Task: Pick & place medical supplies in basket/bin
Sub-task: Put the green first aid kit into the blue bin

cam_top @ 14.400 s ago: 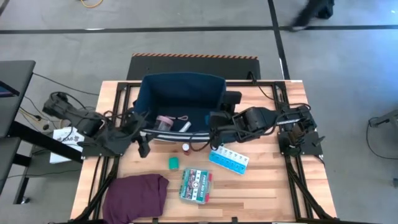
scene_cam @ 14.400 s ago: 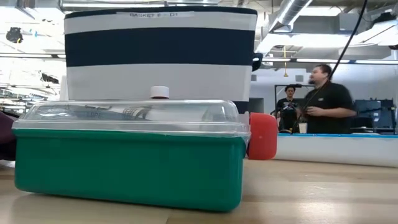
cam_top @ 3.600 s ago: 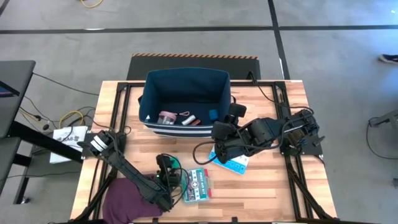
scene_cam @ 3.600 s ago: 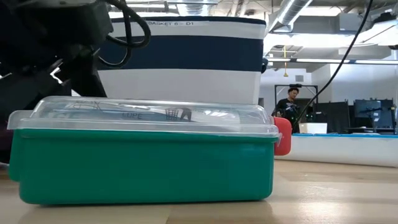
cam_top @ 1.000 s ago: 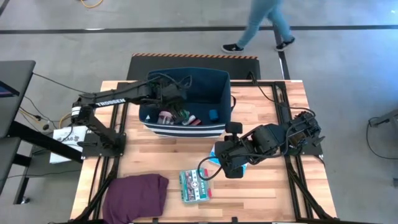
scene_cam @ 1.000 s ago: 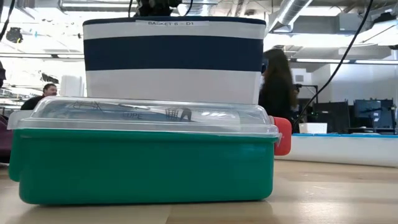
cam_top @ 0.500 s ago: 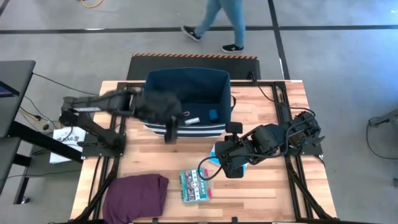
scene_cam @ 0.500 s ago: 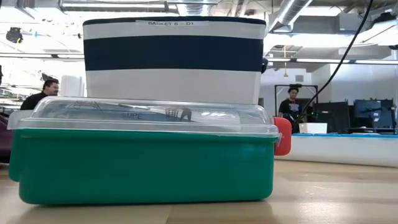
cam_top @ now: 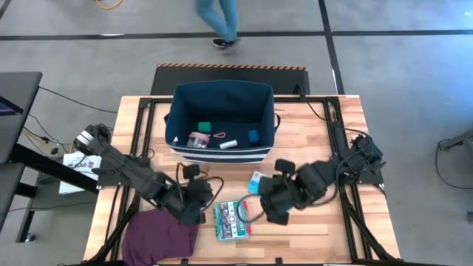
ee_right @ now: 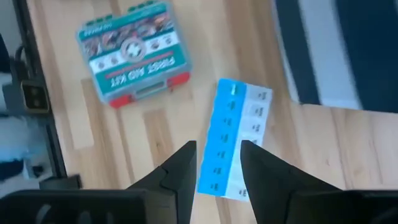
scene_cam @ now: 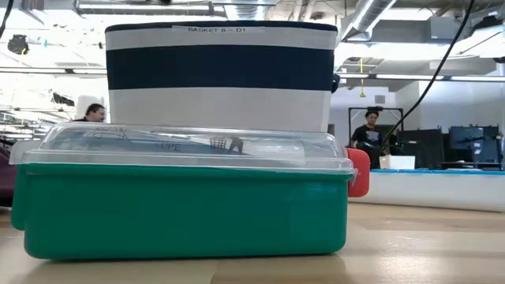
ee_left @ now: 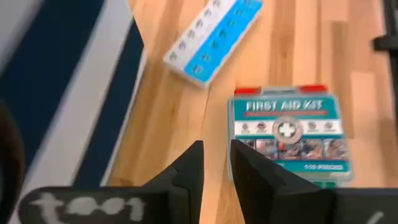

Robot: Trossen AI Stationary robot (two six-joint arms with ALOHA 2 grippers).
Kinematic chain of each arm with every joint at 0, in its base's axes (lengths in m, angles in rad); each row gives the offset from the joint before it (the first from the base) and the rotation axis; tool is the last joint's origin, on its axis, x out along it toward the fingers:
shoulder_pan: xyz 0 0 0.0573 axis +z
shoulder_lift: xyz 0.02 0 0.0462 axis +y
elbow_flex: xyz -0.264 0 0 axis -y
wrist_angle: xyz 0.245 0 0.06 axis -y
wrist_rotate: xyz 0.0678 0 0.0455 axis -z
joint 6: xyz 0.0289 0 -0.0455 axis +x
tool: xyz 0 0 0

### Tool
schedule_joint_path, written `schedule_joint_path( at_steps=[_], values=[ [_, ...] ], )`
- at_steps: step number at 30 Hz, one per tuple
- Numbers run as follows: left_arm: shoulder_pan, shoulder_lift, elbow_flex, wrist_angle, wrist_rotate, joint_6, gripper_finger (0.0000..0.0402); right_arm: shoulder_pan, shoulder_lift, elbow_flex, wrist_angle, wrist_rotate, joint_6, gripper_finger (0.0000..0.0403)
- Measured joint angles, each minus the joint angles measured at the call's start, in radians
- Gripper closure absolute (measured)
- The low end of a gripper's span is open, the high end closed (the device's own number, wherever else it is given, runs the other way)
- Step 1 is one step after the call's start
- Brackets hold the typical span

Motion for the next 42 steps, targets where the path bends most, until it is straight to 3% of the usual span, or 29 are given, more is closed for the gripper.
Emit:
schedule_joint_path(
  at_steps=[5, 9, 12, 16, 19, 24, 27, 37, 42],
  values=[
    [-0.021, 0.0, -0.193, 0.266, -0.002, -0.036, 0.0349, 0.048, 0.001, -0.067, 0.043, 0.068, 0.035, 0.0285],
    [-0.022, 0.0, -0.35, 0.636, 0.097, 0.019, 0.0355, 0.086, 0.0, -0.148, 0.058, 0.199, 0.148, 0.0285],
    [-0.022, 0.0, -0.417, 0.755, 0.128, 0.01, 0.0356, 0.104, -0.001, -0.256, 0.18, 0.208, 0.26, 0.0285],
    [-0.022, 0.0, -0.443, 0.726, 0.102, -0.02, 0.0356, 0.121, 0.001, -0.397, 0.469, 0.134, 0.339, 0.0285],
    [-0.022, 0.0, -0.447, 0.724, 0.081, -0.021, 0.0356, 0.11, 0.001, -0.458, 0.585, 0.067, 0.378, 0.0285],
    [-0.026, 0.0, -0.447, 0.719, 0.028, -0.02, 0.0356, 0.069, 0.001, -0.479, 0.586, 0.062, 0.555, 0.0285],
    [-0.026, 0.0, -0.447, 0.703, 0.015, 0.001, 0.0356, 0.035, 0.01, -0.477, 0.671, 0.024, 0.637, 0.0285],
    [-0.048, 0.0, -0.448, 0.553, -0.064, -0.015, 0.0356, -0.032, 0.155, -0.462, 0.749, -0.234, 0.7, 0.0285],
    [-0.063, -0.001, -0.456, 0.545, -0.063, -0.003, 0.0356, -0.036, 0.247, -0.424, 0.732, -0.274, 0.691, 0.0285]
  ],
)
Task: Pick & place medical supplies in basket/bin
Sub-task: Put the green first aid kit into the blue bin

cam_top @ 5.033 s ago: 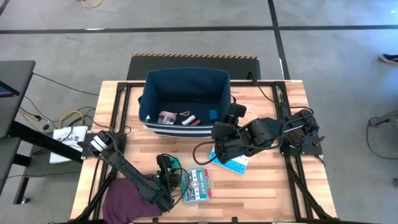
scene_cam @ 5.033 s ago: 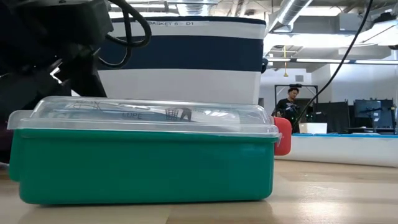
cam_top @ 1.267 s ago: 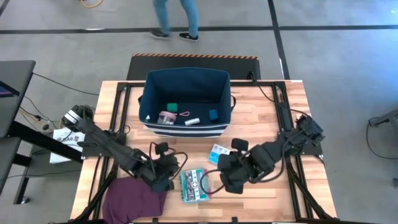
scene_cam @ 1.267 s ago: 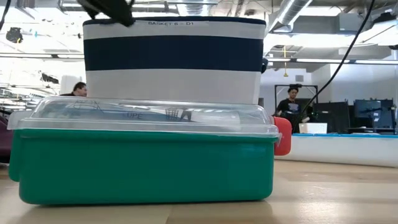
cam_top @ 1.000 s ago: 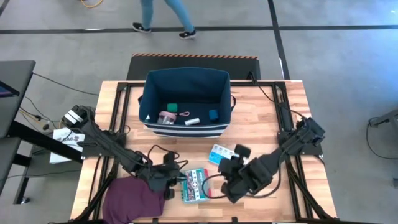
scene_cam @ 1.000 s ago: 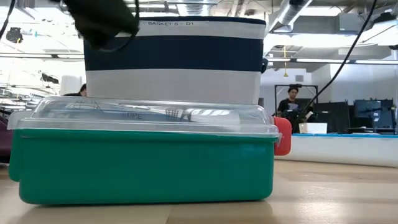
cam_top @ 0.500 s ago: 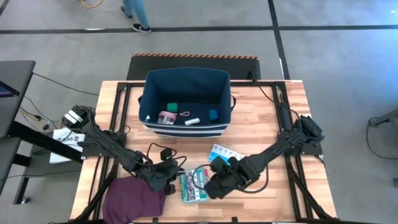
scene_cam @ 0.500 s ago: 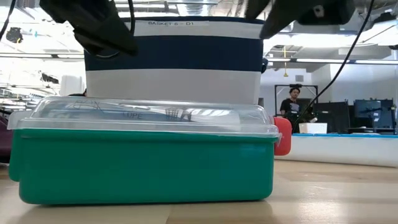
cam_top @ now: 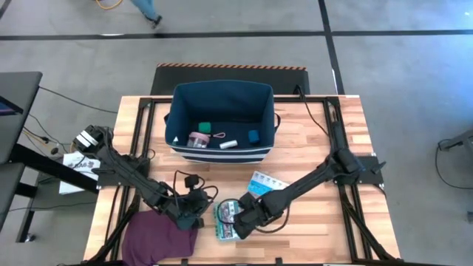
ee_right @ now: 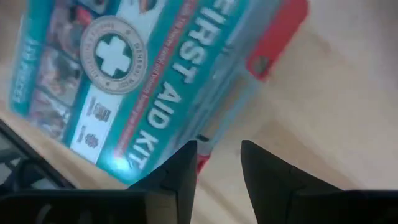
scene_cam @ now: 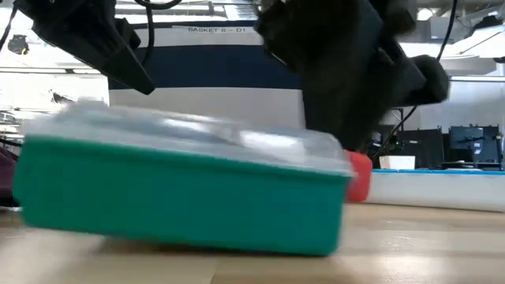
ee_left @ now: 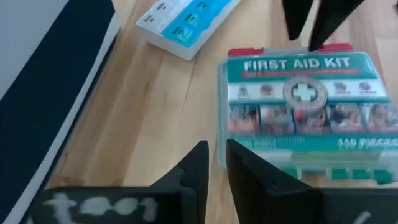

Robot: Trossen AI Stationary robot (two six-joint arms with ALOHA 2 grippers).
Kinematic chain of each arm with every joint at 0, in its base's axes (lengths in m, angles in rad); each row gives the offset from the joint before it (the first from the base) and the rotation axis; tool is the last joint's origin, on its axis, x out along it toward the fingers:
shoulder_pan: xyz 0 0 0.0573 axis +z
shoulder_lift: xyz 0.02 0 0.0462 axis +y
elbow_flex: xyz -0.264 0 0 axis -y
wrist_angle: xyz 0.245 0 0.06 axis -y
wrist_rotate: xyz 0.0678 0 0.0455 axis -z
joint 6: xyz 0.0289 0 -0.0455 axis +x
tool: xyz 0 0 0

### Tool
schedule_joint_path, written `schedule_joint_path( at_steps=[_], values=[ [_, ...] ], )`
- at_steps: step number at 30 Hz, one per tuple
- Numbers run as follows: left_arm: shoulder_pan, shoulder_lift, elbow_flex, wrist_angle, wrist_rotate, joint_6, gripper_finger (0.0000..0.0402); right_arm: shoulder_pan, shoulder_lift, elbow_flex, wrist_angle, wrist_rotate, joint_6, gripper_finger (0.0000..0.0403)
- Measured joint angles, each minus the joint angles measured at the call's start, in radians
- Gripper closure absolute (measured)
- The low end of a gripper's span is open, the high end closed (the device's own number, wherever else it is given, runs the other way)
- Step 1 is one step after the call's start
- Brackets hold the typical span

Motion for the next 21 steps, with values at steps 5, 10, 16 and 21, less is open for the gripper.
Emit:
schedule_joint_path(
  at_steps=[5, 10, 16, 21],
  values=[
    [-0.011, 0.0, 0.0, -0.013, 0.002, 0.002, 0.0356, -0.01, 0.029, 0.036, -0.003, -0.019, -0.026, 0.0285],
    [-0.02, 0.0, 0.0, -0.016, 0.001, 0.002, 0.0356, -0.018, -0.004, 0.037, 0.002, 0.002, -0.028, 0.0285],
    [-0.02, 0.0, 0.0, -0.016, 0.002, 0.002, 0.0356, -0.017, -0.021, 0.038, -0.031, 0.014, -0.008, 0.0285],
    [-0.02, 0.0, 0.0, -0.016, 0.008, -0.004, 0.0356, -0.024, -0.022, 0.038, -0.025, 0.011, 0.016, 0.0285]
  ],
)
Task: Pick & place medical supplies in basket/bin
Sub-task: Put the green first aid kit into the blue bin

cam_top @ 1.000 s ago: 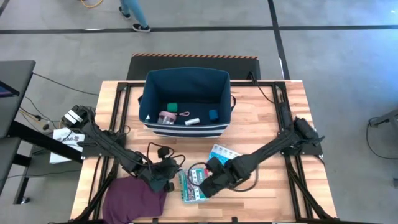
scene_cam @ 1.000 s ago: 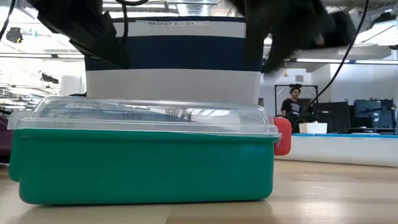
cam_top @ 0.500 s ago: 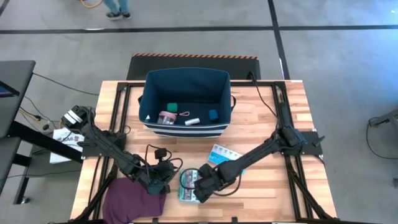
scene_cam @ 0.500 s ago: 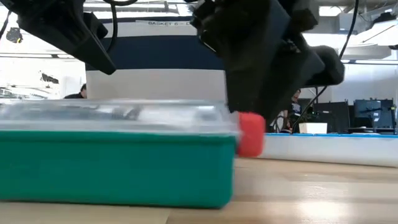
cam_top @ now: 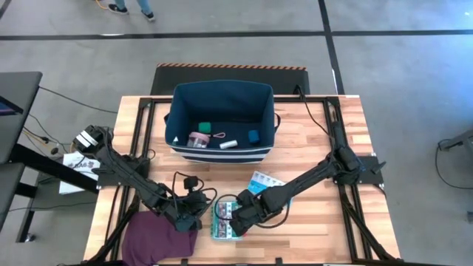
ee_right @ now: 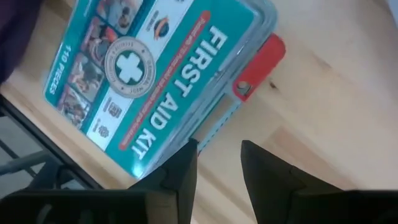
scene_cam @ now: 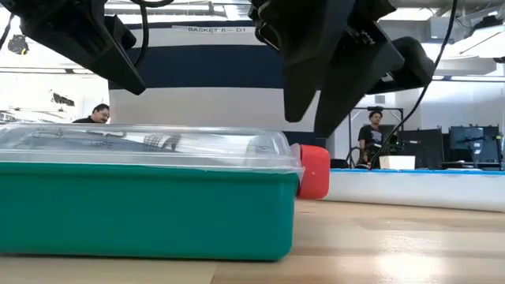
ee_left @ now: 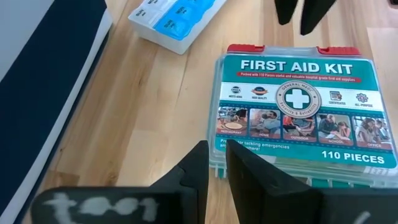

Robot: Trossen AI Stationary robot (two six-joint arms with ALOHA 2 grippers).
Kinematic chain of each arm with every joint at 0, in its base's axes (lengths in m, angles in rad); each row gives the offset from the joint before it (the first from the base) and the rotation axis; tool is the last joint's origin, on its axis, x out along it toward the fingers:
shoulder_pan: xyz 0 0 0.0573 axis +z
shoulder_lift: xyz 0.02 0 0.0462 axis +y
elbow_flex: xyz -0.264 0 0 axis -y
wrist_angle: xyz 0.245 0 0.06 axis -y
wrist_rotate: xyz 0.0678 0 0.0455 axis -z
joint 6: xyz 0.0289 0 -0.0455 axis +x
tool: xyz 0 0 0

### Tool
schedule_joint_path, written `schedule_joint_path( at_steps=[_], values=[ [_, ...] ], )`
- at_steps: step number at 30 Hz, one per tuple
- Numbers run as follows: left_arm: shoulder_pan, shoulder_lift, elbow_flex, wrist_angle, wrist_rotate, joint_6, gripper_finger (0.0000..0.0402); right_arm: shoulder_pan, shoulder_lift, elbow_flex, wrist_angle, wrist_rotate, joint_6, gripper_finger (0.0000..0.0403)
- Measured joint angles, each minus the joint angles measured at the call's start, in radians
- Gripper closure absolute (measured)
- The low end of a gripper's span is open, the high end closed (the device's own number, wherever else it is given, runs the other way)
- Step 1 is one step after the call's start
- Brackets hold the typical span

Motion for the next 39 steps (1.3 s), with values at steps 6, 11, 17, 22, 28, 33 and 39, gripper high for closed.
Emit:
schedule_joint_path(
  at_steps=[6, 11, 17, 22, 28, 33, 39],
  values=[
    [0.0, 0.0, 0.0, 0.0, 0.008, -0.001, 0.0356, -0.021, 0.0, -0.007, 0.001, -0.004, 0.028, 0.0285],
    [0.0, 0.0, 0.0, 0.0, 0.02, 0.005, 0.0356, -0.032, 0.0, -0.014, -0.012, -0.027, 0.052, 0.0285],
    [0.0, 0.0, 0.0, 0.0, 0.019, 0.023, 0.0356, -0.03, 0.0, -0.014, -0.012, -0.03, 0.103, 0.0285],
    [-0.001, 0.0, 0.0, 0.0, 0.018, 0.027, 0.0356, -0.031, 0.016, -0.013, 0.001, -0.031, 0.137, 0.0285],
    [-0.012, 0.0, 0.0, -0.017, 0.008, 0.028, 0.0356, -0.019, 0.047, -0.011, 0.053, -0.071, 0.149, 0.0285],
    [-0.025, 0.0, 0.001, -0.028, -0.008, 0.017, 0.0356, -0.022, 0.05, -0.013, 0.062, -0.055, 0.135, 0.0285],
    [-0.027, 0.0, 0.001, -0.038, -0.008, 0.01, 0.0356, -0.027, 0.055, -0.013, 0.04, -0.061, 0.134, 0.0285]
  ],
)
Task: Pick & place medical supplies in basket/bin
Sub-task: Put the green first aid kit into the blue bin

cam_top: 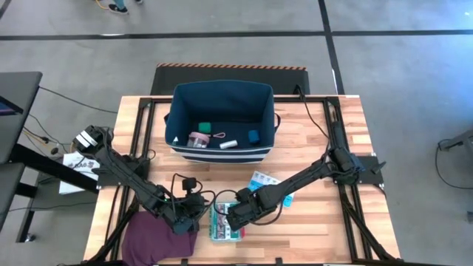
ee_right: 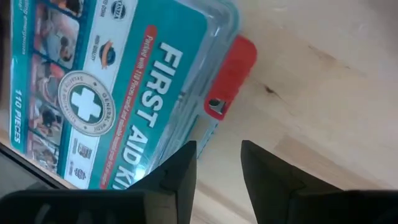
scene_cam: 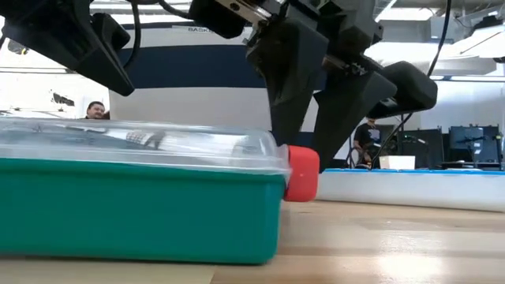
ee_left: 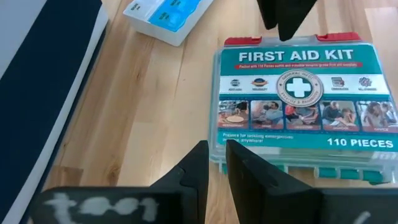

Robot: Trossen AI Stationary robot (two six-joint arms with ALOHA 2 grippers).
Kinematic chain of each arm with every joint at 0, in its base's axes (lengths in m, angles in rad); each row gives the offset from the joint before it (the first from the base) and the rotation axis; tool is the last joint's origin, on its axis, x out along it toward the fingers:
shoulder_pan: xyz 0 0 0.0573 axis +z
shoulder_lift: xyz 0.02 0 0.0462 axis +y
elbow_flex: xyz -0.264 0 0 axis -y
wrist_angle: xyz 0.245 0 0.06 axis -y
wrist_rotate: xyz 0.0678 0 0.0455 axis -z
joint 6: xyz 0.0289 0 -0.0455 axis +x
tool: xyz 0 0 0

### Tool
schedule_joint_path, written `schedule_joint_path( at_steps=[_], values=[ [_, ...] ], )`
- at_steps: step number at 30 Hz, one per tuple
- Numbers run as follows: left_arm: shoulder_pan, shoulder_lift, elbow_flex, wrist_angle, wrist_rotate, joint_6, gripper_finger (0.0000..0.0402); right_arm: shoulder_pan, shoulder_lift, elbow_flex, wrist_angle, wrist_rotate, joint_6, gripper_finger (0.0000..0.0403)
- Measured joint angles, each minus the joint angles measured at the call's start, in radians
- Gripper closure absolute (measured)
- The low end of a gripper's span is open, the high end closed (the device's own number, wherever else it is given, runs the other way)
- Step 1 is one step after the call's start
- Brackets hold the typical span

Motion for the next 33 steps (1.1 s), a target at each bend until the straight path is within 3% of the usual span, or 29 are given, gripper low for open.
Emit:
schedule_joint_path(
  at_steps=[9, 16, 20, 26, 33],
  values=[
    [0.001, 0.0, 0.0, 0.001, -0.001, -0.011, 0.0356, -0.007, 0.011, -0.001, 0.015, -0.016, 0.003, 0.0285],
    [0.0, 0.0, 0.0, 0.001, -0.001, -0.011, 0.0356, -0.034, 0.012, -0.001, 0.023, 0.006, -0.09, 0.0287],
    [0.0, 0.0, 0.0, 0.001, -0.001, -0.011, 0.0356, -0.046, 0.012, -0.001, 0.027, 0.006, -0.145, 0.0312],
    [0.0, 0.0, 0.0, 0.0, -0.001, -0.011, 0.0356, -0.045, 0.012, -0.001, 0.027, 0.007, -0.229, 0.0389],
    [0.0, 0.0, 0.0, -0.017, -0.001, -0.016, 0.0356, -0.039, 0.012, 0.023, 0.019, 0.004, -0.318, 0.0395]
  ],
)
